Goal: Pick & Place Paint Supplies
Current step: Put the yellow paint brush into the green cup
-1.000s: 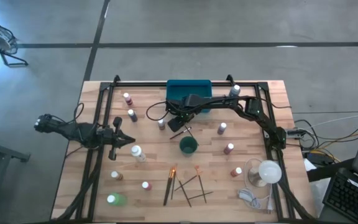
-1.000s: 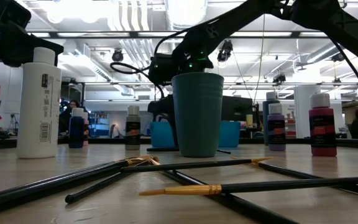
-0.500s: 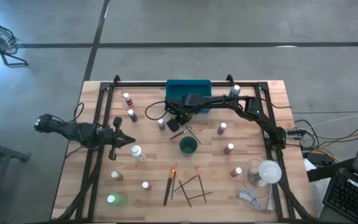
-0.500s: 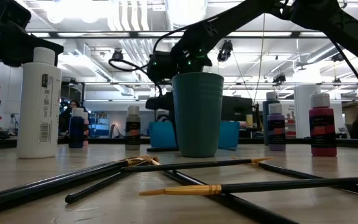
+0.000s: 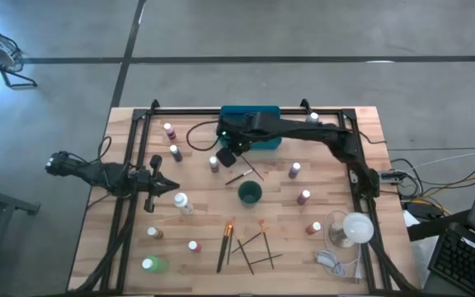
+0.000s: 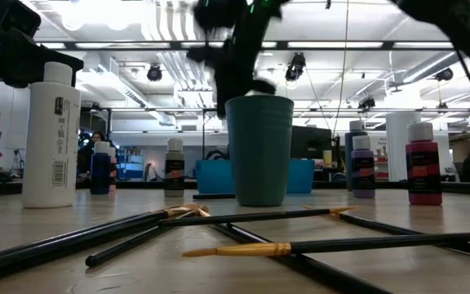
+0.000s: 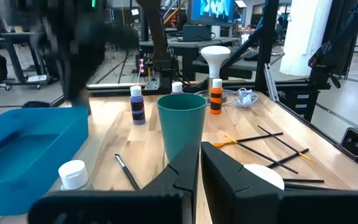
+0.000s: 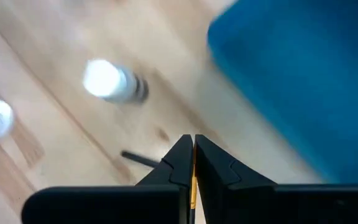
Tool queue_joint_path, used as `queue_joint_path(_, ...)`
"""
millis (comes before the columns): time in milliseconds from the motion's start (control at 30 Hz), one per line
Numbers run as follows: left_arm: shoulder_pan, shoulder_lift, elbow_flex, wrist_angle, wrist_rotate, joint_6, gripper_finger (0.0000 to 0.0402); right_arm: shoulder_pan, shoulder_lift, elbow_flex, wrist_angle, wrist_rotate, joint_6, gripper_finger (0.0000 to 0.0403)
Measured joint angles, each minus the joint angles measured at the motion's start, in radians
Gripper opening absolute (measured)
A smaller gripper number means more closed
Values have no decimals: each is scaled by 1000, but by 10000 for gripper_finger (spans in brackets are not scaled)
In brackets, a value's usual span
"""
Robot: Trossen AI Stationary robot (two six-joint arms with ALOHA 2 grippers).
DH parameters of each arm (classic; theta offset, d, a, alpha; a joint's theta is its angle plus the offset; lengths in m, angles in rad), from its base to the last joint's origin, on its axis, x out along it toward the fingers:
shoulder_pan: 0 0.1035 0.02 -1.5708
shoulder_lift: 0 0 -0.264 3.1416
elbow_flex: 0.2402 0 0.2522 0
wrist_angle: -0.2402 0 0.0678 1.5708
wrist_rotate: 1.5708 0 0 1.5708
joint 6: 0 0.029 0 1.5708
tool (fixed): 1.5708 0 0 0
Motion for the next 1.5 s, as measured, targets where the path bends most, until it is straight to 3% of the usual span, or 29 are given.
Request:
queue_joint_path(233, 0, 0, 0, 0, 0, 0, 26, 106, -186, 23, -6, 299, -69, 8)
queue_joint_path(400, 0, 0, 0, 0, 0, 0, 26, 243, -341, -21, -5, 544, -74, 8)
queue_joint_path(533, 0, 0, 0, 0, 0, 0, 26, 383, -425, -72, 45, 658, -75, 8)
queue_joint_path(667, 0, 0, 0, 0, 0, 0, 26, 493, -456, -168, 242, 742, -163, 8)
queue_joint_path(867, 0, 0, 0, 0, 0, 0, 26, 568, -454, -390, 627, 764, -356, 8)
queue_joint_path(1033, 0, 0, 0, 0, 0, 0, 26, 567, -538, -605, 937, 754, -442, 8)
queue_joint_path(1267, 0, 0, 0, 0, 1, 0, 26, 619, -702, -1033, 1627, 557, -673, 8)
queue_joint_path(1367, 0, 0, 0, 0, 1, 0, 26, 613, -745, -1192, 1848, 499, -674, 8)
queue_joint_path(1500, 0, 0, 0, 0, 0, 0, 26, 606, -749, -1325, 2013, 487, -695, 8)
